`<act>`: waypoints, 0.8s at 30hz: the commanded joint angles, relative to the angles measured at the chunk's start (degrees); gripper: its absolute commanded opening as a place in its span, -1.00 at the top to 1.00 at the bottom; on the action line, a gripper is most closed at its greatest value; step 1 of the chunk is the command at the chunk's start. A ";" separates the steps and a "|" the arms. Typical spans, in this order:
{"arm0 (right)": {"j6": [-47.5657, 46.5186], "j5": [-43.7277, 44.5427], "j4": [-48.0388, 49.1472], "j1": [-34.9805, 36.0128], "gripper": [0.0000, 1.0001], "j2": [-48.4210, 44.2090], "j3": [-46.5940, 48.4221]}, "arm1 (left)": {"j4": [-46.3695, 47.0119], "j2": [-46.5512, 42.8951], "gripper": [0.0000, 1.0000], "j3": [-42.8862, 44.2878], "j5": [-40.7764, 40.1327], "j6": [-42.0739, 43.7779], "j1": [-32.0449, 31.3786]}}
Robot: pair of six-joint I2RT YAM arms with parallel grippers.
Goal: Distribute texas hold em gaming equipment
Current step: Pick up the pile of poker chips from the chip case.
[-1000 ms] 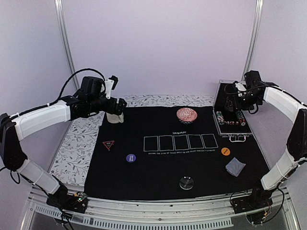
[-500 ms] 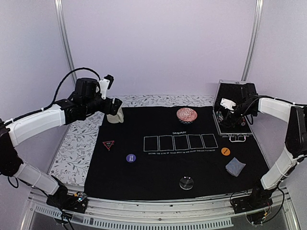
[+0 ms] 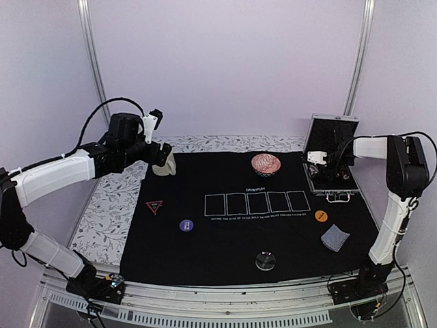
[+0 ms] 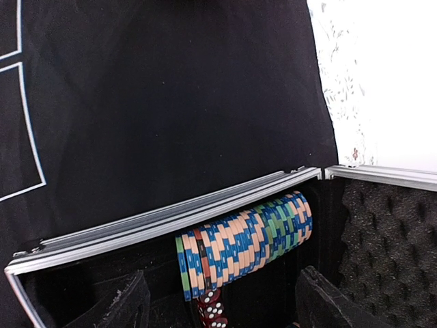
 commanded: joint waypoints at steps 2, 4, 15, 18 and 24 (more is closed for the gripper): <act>-3.57 1.64 1.69 -0.17 -0.35 2.27 0.69 | 1.58 0.99 -0.96 -0.92 -0.60 1.15 0.71; -4.13 2.01 2.30 -0.23 -0.28 2.45 -0.21 | 1.58 1.23 -0.96 -0.92 -0.59 1.23 0.71; -5.66 2.50 0.38 0.19 -0.09 4.54 -1.06 | 1.50 1.56 -0.96 -0.90 -0.18 1.22 0.71; -4.98 2.79 0.82 0.42 -0.09 5.32 -0.53 | 1.52 1.67 -0.96 -0.90 -0.24 1.23 0.78; -4.55 5.22 1.93 0.90 -0.12 7.29 0.09 | 1.42 1.77 -0.96 -1.01 -0.16 1.34 0.78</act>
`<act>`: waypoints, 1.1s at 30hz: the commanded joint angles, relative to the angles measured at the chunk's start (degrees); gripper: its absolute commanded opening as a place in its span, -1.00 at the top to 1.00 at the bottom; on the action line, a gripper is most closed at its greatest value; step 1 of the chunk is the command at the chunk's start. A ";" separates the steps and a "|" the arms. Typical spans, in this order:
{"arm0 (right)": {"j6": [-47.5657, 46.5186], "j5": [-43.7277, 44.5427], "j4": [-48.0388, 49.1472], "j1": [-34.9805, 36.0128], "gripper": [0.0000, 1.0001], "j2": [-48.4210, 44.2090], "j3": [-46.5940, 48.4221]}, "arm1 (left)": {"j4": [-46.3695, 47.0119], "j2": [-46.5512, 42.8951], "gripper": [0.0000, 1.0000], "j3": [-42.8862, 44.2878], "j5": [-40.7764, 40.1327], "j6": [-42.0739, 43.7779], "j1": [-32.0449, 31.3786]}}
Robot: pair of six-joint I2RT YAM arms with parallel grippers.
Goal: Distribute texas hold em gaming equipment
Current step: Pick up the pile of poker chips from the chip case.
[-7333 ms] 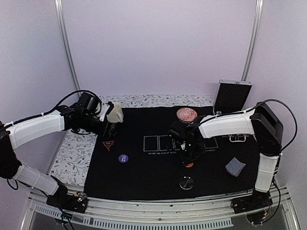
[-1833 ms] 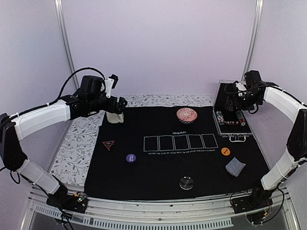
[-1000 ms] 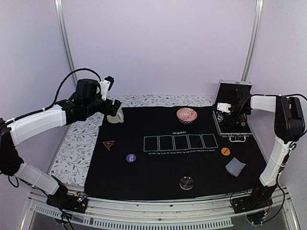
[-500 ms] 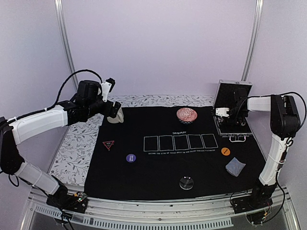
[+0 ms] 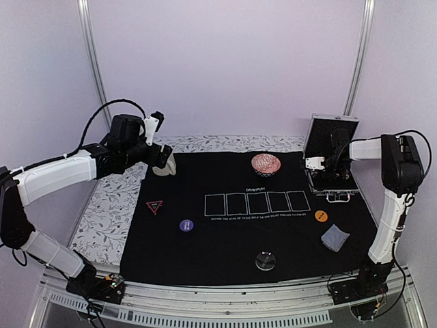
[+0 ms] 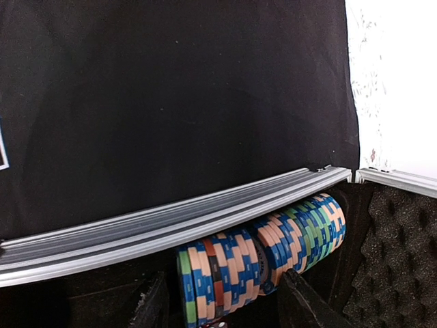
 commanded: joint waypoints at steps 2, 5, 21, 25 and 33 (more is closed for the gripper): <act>0.29 2.85 -0.10 0.68 -0.15 3.46 0.36 | 1.20 1.04 -0.96 -0.55 0.00 0.68 0.72; 0.66 3.16 -0.30 0.96 -0.17 4.15 1.01 | 1.16 1.21 -0.96 -0.55 0.32 0.70 0.72; -0.74 2.98 -11.26 1.34 -0.10 2.00 -1.01 | 0.96 0.68 -0.96 -0.46 0.50 0.72 0.71; -0.68 3.29 -11.73 1.53 -0.07 1.14 -2.38 | 0.96 0.56 -0.96 -0.42 0.88 0.63 0.71; -0.57 4.14 -11.21 1.66 -0.07 2.21 -0.89 | 0.88 0.55 -0.96 -0.41 1.60 0.47 0.73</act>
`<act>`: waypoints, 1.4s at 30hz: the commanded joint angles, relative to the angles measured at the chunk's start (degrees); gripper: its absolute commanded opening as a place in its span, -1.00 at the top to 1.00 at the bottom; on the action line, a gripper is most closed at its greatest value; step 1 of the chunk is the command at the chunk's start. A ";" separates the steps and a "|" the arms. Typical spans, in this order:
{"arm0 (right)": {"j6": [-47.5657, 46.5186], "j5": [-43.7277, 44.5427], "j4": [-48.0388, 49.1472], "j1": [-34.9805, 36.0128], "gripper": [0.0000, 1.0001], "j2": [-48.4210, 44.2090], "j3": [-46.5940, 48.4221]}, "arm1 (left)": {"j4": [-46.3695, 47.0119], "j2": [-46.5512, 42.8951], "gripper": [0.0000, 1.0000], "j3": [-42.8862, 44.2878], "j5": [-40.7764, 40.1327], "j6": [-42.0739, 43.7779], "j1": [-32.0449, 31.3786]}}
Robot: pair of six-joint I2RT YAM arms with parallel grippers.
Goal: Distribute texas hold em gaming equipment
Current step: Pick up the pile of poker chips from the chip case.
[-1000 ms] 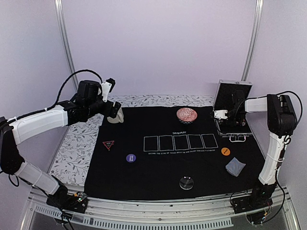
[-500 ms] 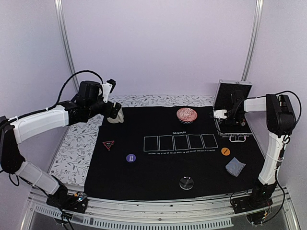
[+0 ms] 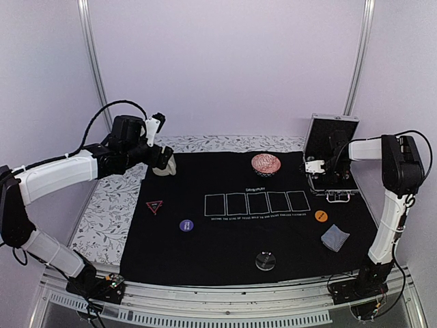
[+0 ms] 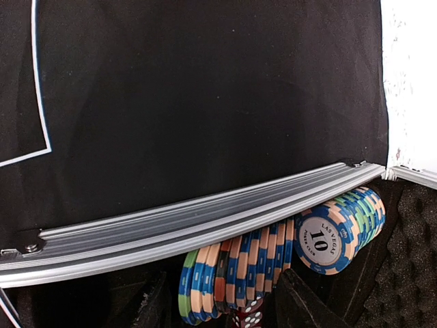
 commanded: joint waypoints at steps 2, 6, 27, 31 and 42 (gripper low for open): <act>0.16 2.00 -6.53 0.84 -0.07 3.94 0.61 | 0.79 0.05 -0.96 -0.37 0.73 0.30 0.65; 0.81 4.28 -3.46 1.18 -0.13 5.32 1.31 | 0.89 -0.02 -0.96 -0.39 0.62 0.38 0.73; 5.10 7.55 -0.79 2.05 0.27 9.93 7.70 | 0.81 0.35 -0.96 -0.48 1.12 0.50 0.69; 5.34 8.47 -1.02 2.24 0.43 8.36 7.17 | 0.80 0.36 -0.96 -0.48 1.25 0.36 0.72; 6.21 10.54 -4.76 2.56 0.95 1.18 7.80 | 0.79 -0.57 -0.96 -0.39 1.62 0.24 0.66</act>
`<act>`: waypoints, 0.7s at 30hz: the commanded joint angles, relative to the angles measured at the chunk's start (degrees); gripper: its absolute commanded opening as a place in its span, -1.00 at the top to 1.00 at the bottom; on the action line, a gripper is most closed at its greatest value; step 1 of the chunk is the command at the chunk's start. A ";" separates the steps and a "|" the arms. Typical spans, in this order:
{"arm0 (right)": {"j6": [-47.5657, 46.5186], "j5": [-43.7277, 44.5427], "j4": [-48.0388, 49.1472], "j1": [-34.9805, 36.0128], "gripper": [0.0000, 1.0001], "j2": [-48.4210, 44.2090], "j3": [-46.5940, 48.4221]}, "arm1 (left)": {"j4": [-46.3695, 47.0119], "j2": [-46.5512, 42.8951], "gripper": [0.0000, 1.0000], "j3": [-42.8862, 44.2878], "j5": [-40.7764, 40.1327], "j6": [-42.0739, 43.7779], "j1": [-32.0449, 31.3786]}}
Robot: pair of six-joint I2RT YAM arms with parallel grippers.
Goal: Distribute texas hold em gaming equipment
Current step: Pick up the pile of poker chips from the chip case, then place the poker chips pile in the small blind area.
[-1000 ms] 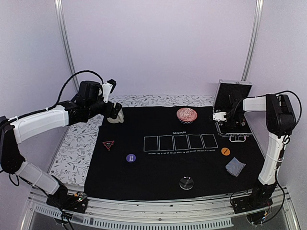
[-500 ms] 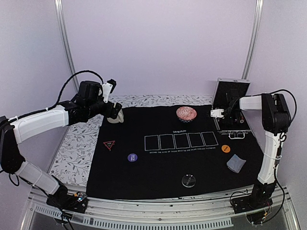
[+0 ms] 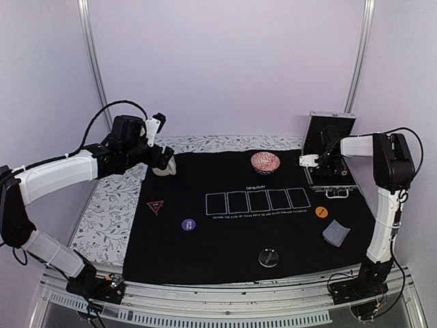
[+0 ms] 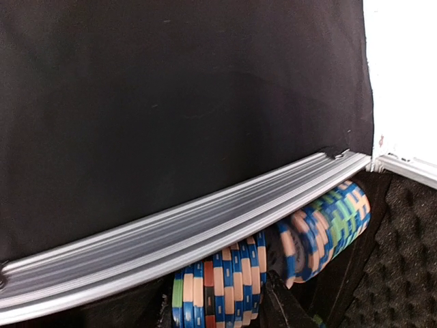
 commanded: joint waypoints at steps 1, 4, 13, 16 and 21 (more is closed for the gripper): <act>1.80 2.18 -6.44 0.09 0.95 -5.44 -0.52 | 0.76 -0.61 -0.96 -0.39 0.69 0.25 0.60; 2.98 1.90 -7.85 0.15 0.96 -7.69 -0.61 | 0.81 -1.05 -0.96 -0.39 1.01 0.09 0.65; 13.39 -2.63 -5.57 3.13 0.96 -15.98 -0.40 | 0.81 -1.91 -0.96 -0.31 2.14 -0.27 0.60; 26.64 -7.58 -5.60 6.89 0.96 -18.82 1.46 | 0.79 -2.04 -0.96 -0.26 2.21 -0.28 0.60; 45.55 -17.62 -3.11 18.16 0.96 -25.12 -1.73 | 0.81 -2.35 -0.96 -0.21 2.81 -0.61 0.60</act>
